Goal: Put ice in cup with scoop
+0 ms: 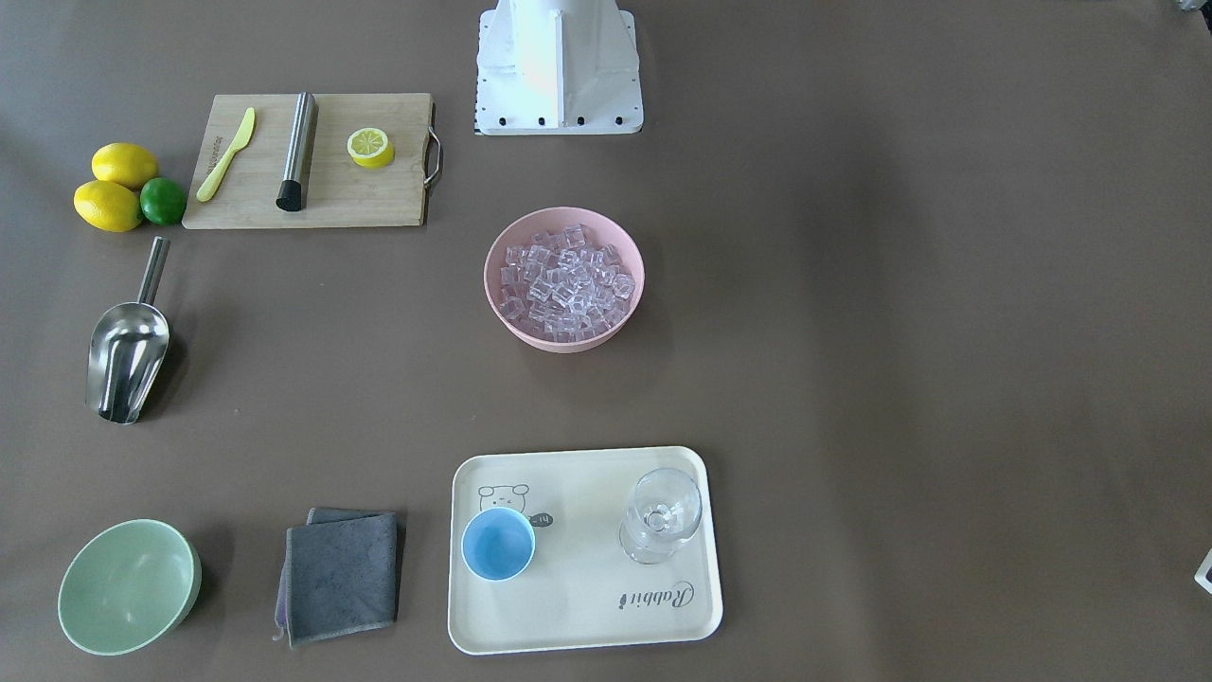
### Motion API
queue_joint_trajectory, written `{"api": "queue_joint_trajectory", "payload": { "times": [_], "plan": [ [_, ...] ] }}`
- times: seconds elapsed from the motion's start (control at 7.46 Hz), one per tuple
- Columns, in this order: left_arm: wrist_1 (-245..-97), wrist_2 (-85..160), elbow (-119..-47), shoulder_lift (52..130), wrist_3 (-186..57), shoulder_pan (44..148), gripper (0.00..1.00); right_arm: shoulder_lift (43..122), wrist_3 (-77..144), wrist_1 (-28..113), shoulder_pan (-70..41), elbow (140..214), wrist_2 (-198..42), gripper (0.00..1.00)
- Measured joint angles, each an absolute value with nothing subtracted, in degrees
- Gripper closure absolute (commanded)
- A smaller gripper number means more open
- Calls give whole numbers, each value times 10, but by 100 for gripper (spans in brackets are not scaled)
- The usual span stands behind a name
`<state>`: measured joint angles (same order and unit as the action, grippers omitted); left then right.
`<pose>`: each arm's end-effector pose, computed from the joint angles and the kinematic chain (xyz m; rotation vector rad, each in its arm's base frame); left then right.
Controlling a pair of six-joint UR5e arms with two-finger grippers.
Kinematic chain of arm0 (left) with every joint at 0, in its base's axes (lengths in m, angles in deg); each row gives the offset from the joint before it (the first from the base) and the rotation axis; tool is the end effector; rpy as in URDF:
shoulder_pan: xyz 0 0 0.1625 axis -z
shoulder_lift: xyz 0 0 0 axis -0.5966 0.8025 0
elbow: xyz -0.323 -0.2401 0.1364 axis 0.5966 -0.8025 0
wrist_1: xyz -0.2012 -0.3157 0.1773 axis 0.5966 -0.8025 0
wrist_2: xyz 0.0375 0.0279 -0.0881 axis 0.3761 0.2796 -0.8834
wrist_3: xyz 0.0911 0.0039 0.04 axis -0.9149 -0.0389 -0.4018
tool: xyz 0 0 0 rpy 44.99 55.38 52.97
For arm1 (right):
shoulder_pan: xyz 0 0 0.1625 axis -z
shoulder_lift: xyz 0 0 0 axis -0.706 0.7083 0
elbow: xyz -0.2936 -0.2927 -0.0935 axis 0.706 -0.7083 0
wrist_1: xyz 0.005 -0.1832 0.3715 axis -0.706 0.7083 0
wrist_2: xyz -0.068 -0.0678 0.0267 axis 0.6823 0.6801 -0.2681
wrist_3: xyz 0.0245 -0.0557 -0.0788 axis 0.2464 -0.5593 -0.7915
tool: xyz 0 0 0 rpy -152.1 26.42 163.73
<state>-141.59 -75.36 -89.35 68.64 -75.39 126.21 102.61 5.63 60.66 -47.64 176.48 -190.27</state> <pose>-0.0602 -0.4734 0.6220 -0.0018 0.7752 -0.0461 0.0846 -0.4860 0.6442 0.0587 -0.7851 -0.1341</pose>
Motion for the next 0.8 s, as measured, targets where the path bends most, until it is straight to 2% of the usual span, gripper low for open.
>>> {"api": "queue_joint_trajectory", "payload": {
  "times": [0.8],
  "plan": [
    [-1418, -755, -885, 688, -754, 1258, 2, 1029, 55, 607, -476, 1758, -1901, 0]
  ]
}}
